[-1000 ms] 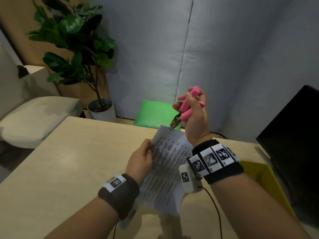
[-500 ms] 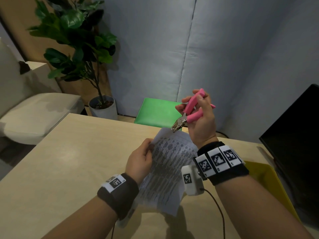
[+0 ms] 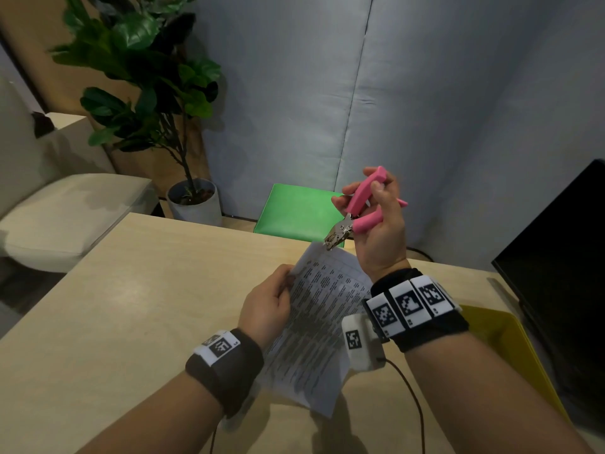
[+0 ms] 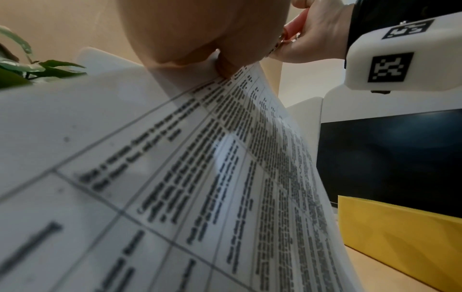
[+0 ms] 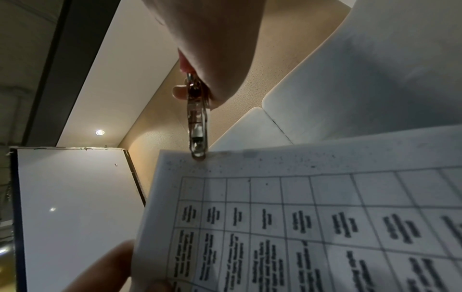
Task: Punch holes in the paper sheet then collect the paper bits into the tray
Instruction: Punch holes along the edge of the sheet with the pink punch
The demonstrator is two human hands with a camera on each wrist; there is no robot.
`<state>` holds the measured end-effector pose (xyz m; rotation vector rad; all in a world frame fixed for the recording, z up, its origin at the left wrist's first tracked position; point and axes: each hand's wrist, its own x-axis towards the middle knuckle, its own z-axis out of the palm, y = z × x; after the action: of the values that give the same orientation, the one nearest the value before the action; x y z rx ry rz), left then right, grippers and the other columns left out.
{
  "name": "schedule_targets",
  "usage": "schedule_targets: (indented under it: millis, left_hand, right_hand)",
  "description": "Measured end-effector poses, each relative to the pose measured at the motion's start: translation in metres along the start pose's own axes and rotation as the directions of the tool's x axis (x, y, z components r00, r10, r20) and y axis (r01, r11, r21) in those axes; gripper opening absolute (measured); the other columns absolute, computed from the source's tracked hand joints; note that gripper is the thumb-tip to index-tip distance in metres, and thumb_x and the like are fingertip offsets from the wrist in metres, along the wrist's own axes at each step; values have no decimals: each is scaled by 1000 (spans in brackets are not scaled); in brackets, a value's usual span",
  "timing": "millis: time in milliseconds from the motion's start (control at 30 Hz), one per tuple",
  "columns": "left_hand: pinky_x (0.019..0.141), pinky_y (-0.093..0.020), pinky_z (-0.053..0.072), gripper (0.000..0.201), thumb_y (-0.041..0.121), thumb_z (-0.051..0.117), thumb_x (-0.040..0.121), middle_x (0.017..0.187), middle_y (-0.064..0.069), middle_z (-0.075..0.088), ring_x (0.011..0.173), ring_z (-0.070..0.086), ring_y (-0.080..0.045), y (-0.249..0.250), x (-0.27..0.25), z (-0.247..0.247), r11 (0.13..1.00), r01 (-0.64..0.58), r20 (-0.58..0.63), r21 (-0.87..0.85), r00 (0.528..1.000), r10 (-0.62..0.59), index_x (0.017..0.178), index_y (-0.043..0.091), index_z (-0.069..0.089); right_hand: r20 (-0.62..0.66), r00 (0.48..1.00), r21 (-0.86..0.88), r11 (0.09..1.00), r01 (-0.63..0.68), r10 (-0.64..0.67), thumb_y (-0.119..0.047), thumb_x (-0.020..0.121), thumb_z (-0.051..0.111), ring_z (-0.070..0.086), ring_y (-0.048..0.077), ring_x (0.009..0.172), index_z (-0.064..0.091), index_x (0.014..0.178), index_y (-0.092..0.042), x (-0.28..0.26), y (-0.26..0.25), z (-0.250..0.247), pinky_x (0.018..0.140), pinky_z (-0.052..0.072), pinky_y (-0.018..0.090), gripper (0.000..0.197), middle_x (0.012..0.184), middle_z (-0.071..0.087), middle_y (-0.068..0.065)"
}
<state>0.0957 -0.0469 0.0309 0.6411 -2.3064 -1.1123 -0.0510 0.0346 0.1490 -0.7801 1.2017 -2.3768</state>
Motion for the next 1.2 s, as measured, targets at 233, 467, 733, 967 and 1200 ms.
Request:
schedule_targets:
  millis: [233,467,733,967,1200]
  left_hand:
    - [62,-26,36,35,-1,43,87,73,17,56,69,52,-13,4,-2,-1,1000,5,-13,25,1000,-5,111,22,55]
    - [65,-26,42,43,7,37,77,77,18,58,72,54,-10,5,-7,-4,1000,-18,-54,9,998,19,112,26,54]
    - [62,-13,36,46,-4,42,81,72,25,55,70,53,8,6,-11,-3,1000,18,-50,24,999,-17,111,28,55]
    - [62,-23,36,43,9,36,73,71,23,55,67,48,-3,4,-11,-3,1000,4,-47,1,999,-4,107,30,53]
    - [62,-28,42,41,12,34,75,78,10,59,69,54,-16,5,-10,-3,999,33,-80,-14,996,-34,108,25,54]
  right_hand:
    - [3,1000,30,1000,-1,1,-25,85,45,60,25,73,48,106,-11,-1,-1,3,81,53,40,25,81,59,11]
    - [28,1000,95,995,-15,13,-21,83,44,61,23,67,47,106,-10,-3,-4,1,81,53,41,25,79,59,12]
    - [38,999,119,993,-13,9,-20,84,42,60,24,66,49,103,-10,-6,-7,-2,78,54,40,23,77,60,10]
    - [21,1000,107,994,17,-20,-20,83,43,60,24,65,48,104,-10,-4,-9,0,76,54,39,24,76,60,10]
    - [42,999,95,995,8,-12,-19,83,43,59,25,66,48,105,-9,-6,-6,1,77,53,40,25,78,58,12]
